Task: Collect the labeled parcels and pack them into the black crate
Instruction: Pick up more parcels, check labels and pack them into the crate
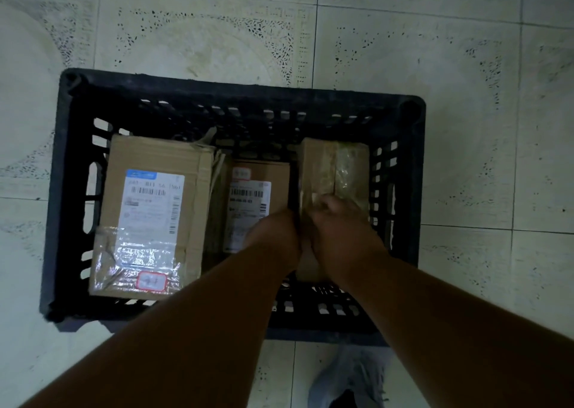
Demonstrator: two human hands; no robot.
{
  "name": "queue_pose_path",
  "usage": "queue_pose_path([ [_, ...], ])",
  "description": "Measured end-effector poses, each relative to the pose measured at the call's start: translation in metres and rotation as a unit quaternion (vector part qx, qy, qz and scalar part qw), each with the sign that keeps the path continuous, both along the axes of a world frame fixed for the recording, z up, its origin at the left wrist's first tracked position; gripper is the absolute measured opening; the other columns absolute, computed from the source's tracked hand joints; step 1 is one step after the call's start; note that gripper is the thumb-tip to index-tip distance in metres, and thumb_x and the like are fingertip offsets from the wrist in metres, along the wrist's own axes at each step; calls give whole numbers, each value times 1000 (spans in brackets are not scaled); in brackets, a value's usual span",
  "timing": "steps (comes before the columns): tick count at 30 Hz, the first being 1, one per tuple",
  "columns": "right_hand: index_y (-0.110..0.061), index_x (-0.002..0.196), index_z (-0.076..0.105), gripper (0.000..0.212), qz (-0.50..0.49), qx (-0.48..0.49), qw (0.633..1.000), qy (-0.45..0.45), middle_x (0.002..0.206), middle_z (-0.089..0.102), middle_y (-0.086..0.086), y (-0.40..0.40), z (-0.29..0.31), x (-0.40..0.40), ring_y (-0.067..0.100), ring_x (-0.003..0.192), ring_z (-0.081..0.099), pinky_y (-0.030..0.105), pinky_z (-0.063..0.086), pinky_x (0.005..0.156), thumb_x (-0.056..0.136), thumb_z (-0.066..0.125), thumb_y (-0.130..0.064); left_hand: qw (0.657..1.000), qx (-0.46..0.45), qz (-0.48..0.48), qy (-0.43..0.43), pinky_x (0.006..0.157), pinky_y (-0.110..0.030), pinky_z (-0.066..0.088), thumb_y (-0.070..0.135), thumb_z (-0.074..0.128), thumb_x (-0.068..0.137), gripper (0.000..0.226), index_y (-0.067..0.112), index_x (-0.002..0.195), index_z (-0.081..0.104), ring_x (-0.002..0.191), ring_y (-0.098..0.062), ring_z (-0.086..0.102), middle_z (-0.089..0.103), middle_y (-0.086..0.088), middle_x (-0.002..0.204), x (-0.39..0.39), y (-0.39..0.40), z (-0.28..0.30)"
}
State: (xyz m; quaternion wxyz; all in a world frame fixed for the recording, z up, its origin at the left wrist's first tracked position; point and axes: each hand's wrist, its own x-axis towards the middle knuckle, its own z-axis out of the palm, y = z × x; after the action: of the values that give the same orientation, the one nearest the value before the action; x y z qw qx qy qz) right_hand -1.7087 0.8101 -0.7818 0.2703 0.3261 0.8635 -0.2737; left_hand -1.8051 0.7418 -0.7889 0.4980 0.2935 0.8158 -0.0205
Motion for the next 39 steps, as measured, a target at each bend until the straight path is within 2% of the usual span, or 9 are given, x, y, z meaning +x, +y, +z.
queue_pose_path([
  [8, -18, 135, 55, 40, -32, -46, 998, 8, 158, 29, 3, 6, -11, 2, 27, 141, 28, 38, 35, 113, 95, 52, -21, 1000, 1, -3, 24, 88, -40, 53, 31, 51, 96, 27, 16, 118, 57, 102, -26, 64, 66, -6, 111, 8, -2, -1],
  [13, -21, 139, 49, 46, -20, -52, 998, -14, 160, 24, 4, 4, -5, -2, 28, 145, 21, 43, 32, 116, 93, 58, -24, 991, 21, -78, 106, 85, -39, 52, 27, 48, 97, 27, 16, 121, 53, 108, -27, 59, 60, -9, 122, 10, -1, -8],
  [16, -25, 136, 50, 44, -9, -3, 1000, -8, 158, 24, 3, 7, -3, 1, 27, 144, 23, 44, 28, 115, 93, 56, -23, 983, 37, -25, 177, 107, -46, 38, 50, 41, 96, 59, 17, 144, 31, 136, -33, 32, 30, -14, 151, 1, -12, -13],
  [18, -28, 140, 46, 50, -7, 24, 1000, -8, 162, 16, 4, 6, -6, 7, 30, 147, 16, 50, 25, 116, 92, 59, -21, 990, -2, 4, 144, 115, -48, 26, 55, 35, 97, 73, 22, 155, 5, 149, -34, 7, -1, -9, 163, -3, -19, -15],
  [22, -38, 147, 31, 60, -31, 38, 999, -15, 163, -22, 4, -3, -16, 14, 38, 149, -19, 57, 14, 118, 95, 59, -26, 996, -35, -13, 85, 115, -54, 21, 54, 29, 99, 73, 33, 153, -15, 148, -32, -19, -29, -4, 160, 4, -26, -20],
  [26, -43, 151, 23, 65, -74, 16, 996, -51, 159, -32, 4, -5, -15, 12, 38, 149, -20, 56, 13, 119, 97, 58, -35, 998, -32, 9, 58, 118, -51, 11, 50, 30, 101, 69, 34, 155, -9, 148, -32, -18, -27, -2, 161, 8, -22, -18],
  [30, -43, 151, 21, 64, -79, 3, 994, -70, 163, -23, 6, -6, -10, 5, 41, 150, -15, 57, 13, 119, 97, 55, -35, 995, -76, -32, 49, 115, -57, 20, 37, 43, 98, 80, 31, 154, -13, 148, -37, -14, -28, -8, 160, 7, -19, -15],
  [36, -37, 141, 42, 47, -62, 15, 996, -70, 163, 4, 11, -6, -3, -5, 44, 147, 6, 54, 26, 116, 95, 51, -39, 967, 20, -159, 198, 115, -48, 25, 38, 36, 97, 61, 11, 150, 21, 145, -35, 18, 16, -16, 158, -15, 8, -6],
  [39, -31, 139, 45, 45, -41, 52, 997, -47, 161, 10, 11, -5, -4, -15, 38, 148, 6, 53, 19, 118, 96, 51, -40, 962, 6, -202, 181, 118, -50, 19, 43, 37, 97, 63, 15, 151, 21, 144, -36, 21, 23, -16, 157, -45, 40, -20],
])
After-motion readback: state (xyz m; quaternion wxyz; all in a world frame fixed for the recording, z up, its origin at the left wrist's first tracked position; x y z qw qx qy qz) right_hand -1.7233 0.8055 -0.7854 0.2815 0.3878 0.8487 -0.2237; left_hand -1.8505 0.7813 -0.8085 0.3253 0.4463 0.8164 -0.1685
